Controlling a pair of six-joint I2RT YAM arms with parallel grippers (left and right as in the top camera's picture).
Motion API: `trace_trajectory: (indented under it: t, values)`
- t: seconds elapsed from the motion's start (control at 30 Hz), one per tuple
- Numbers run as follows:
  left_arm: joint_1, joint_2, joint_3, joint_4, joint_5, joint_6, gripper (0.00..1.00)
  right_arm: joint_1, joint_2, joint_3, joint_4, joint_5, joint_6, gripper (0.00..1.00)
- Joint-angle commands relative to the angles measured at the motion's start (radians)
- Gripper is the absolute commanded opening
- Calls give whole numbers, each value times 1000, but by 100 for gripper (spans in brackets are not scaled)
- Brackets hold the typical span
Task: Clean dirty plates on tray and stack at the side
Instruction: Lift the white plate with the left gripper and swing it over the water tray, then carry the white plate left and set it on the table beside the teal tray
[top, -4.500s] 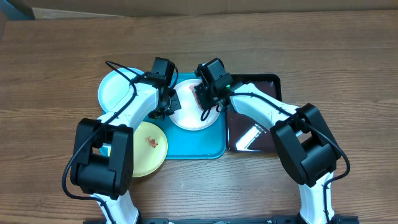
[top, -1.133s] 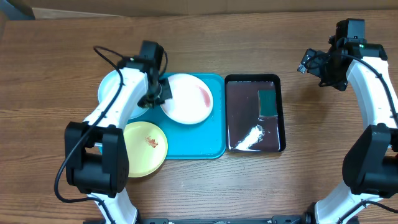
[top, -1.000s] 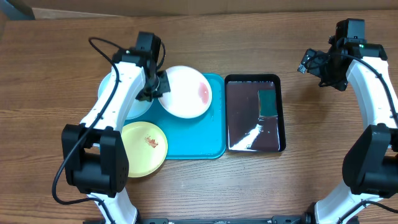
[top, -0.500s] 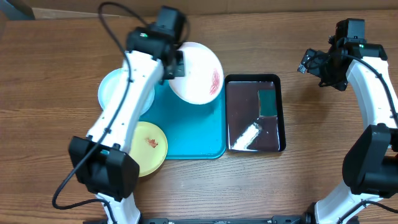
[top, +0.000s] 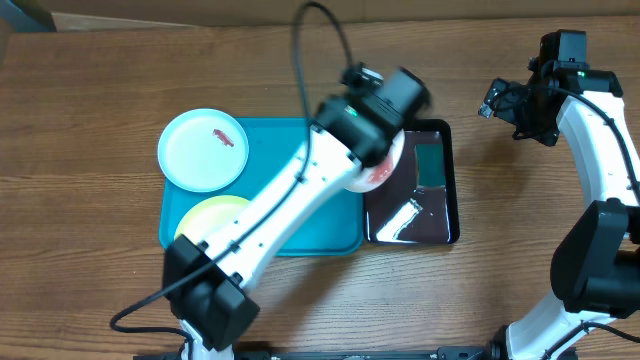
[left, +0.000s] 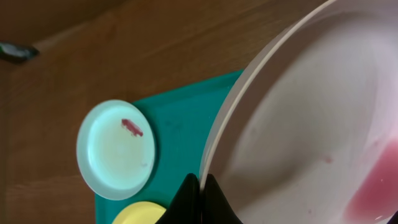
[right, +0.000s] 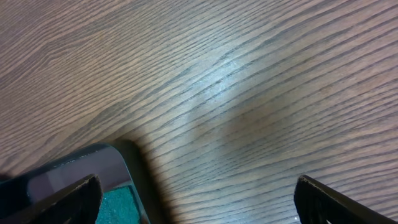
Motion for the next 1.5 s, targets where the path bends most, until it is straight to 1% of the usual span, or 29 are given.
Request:
trace_trajectory:
  t: [0.0, 0.2, 0.37, 0.43, 0.6, 0.8, 0.9, 1.03, 1.17, 1.27, 1.4, 1.47]
  values:
    - [-91, 8, 29, 0, -217, -34, 4, 1, -5, 10, 6, -6, 5, 100]
    - [-241, 8, 29, 1, -501, -34, 4, 1, -5, 10, 5, -6, 5, 100]
    - [-345, 8, 29, 0, -715, -33, 4, 1, -5, 10, 6, -6, 5, 100]
    - [-378, 8, 29, 0, -776, -33, 4, 1, -5, 10, 6, -6, 5, 100]
    - [-430, 8, 29, 1, -850, -33, 4, 1, -5, 10, 6, -6, 5, 100]
    - [-438, 8, 29, 0, -845, -34, 4, 1, -5, 10, 6, -6, 5, 100]
    - [-428, 8, 29, 0, -800, -42, 4, 1, -5, 10, 6, -6, 5, 100]
    - [-397, 8, 29, -2, -646, -58, 4, 1, -5, 10, 6, -6, 5, 100]
    - [-316, 9, 27, -15, -410, -188, 4, 1, -5, 10, 6, -6, 5, 100]
    - [-214, 9, 21, -13, -222, -251, 4, 1, -5, 10, 6, -6, 5, 100]
    - [-39, 9, 11, 2, 57, -265, 4, 1, -5, 10, 6, -6, 5, 100]
    - [67, 9, 11, 2, 233, -246, 4, 1, -5, 10, 6, -6, 5, 100]
